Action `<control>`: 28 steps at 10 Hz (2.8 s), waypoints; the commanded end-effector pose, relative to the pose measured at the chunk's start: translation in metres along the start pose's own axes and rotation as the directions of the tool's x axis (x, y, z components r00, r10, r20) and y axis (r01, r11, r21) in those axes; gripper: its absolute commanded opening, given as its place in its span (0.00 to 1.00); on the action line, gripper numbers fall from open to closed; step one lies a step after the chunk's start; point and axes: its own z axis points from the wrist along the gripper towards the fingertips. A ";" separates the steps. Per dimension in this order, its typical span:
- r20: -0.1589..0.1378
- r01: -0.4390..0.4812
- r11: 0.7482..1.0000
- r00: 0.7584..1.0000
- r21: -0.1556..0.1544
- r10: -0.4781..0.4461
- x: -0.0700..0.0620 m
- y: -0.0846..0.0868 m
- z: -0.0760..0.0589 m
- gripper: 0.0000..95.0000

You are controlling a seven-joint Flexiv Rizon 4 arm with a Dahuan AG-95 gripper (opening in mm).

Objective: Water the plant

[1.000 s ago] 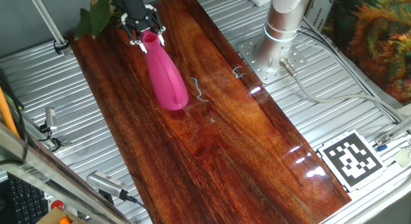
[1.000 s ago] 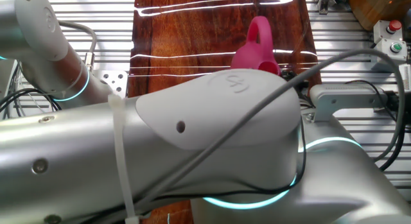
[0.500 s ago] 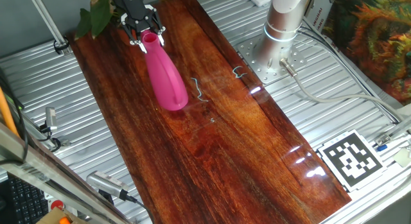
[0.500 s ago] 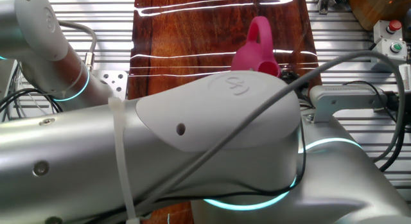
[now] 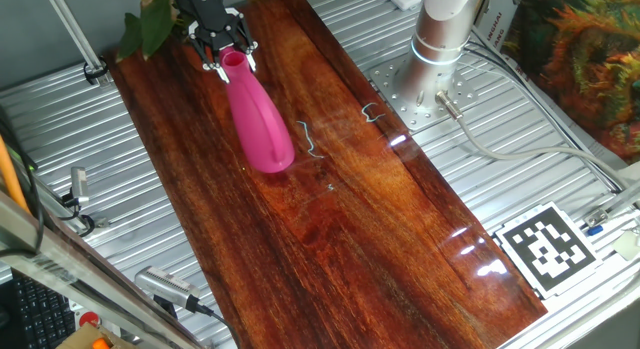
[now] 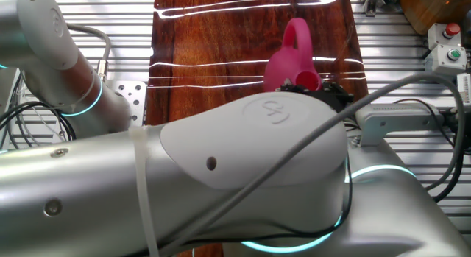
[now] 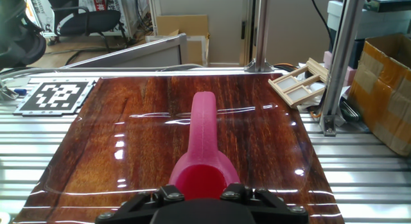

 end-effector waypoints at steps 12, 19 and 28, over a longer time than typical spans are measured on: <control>0.038 -0.002 1.000 0.999 -0.016 0.003 -0.007 0.000 -0.005 0.00; 0.059 -0.001 1.000 0.998 -0.025 0.003 -0.009 0.001 -0.007 0.00; 0.089 0.015 0.999 0.996 -0.044 -0.011 -0.017 0.000 -0.010 0.00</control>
